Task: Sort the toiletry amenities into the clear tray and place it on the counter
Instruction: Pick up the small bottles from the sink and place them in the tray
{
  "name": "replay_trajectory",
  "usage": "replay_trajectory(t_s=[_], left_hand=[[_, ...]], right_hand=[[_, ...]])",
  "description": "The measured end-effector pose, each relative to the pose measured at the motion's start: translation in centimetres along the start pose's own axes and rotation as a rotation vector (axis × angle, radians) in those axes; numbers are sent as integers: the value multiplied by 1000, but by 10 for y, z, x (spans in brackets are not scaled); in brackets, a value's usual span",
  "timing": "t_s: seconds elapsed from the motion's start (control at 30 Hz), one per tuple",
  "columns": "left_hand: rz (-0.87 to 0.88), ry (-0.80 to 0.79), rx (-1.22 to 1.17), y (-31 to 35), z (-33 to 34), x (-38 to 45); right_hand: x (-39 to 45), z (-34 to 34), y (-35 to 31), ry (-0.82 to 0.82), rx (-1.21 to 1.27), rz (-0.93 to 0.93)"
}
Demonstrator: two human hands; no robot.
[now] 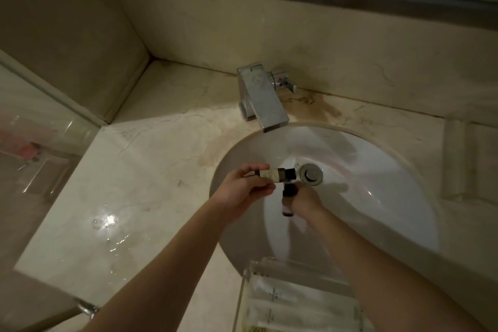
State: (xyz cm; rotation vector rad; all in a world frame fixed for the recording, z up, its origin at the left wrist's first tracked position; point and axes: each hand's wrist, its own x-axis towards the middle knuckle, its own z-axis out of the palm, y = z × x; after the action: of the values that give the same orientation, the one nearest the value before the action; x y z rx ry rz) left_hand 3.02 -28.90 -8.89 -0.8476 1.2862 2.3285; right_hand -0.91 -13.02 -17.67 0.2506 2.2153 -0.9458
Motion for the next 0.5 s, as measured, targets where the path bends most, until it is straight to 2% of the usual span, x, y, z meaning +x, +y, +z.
replay_trajectory(t_s=[0.07, 0.17, 0.4, 0.5], left_hand=[[2, 13, -18, 4, 7, -4], [16, 7, -34, 8, 21, -11], [53, -8, 0, 5, 41, -45], [61, -23, 1, 0, 44, -64]], right_hand=[[-14, -18, -1, -95, 480, 77], [-43, -41, -1, -221, 898, 47], [-108, -76, 10, -268, 1252, -11], [-135, -87, 14, -268, 1325, -67]])
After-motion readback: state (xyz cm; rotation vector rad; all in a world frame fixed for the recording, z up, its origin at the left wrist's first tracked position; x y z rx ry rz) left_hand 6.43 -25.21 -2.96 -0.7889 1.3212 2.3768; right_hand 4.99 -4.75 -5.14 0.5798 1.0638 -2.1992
